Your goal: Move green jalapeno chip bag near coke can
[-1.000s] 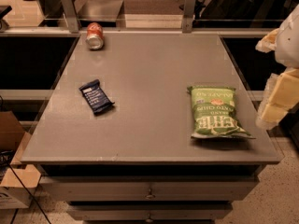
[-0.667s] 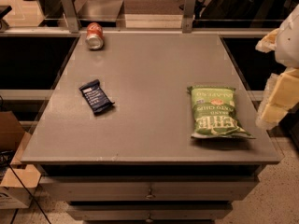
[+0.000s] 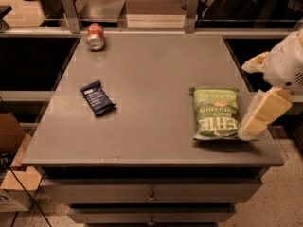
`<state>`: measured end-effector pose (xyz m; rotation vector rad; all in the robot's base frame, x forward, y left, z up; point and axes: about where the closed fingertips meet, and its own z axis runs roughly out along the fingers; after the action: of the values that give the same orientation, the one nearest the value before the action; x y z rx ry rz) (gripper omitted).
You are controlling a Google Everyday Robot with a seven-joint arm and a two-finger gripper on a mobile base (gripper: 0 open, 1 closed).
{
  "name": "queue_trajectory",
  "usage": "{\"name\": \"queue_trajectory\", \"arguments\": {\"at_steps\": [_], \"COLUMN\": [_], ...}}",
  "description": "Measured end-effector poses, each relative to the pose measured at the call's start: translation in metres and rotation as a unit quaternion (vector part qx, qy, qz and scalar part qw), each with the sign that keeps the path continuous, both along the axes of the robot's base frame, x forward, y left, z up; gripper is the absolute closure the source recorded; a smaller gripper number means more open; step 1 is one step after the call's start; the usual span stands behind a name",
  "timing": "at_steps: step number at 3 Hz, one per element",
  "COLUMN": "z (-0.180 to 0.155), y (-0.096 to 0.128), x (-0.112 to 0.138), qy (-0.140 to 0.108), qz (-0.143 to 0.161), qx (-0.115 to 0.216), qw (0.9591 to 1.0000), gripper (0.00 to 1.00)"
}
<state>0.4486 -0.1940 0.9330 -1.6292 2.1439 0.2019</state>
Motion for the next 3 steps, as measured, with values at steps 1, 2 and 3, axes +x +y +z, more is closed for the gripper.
{"name": "queue_trajectory", "arguments": {"at_steps": [1, 2, 3], "z": [-0.032, -0.06, -0.079], "y": [0.021, 0.038, 0.042], "x": [0.009, 0.024, 0.036], "qy": [0.015, 0.024, 0.031], "qz": [-0.005, -0.018, -0.034], "qx": [0.073, 0.101, 0.099], "qw": [0.9972, 0.9944, 0.994], "gripper": [0.0, 0.0, 0.18]}}
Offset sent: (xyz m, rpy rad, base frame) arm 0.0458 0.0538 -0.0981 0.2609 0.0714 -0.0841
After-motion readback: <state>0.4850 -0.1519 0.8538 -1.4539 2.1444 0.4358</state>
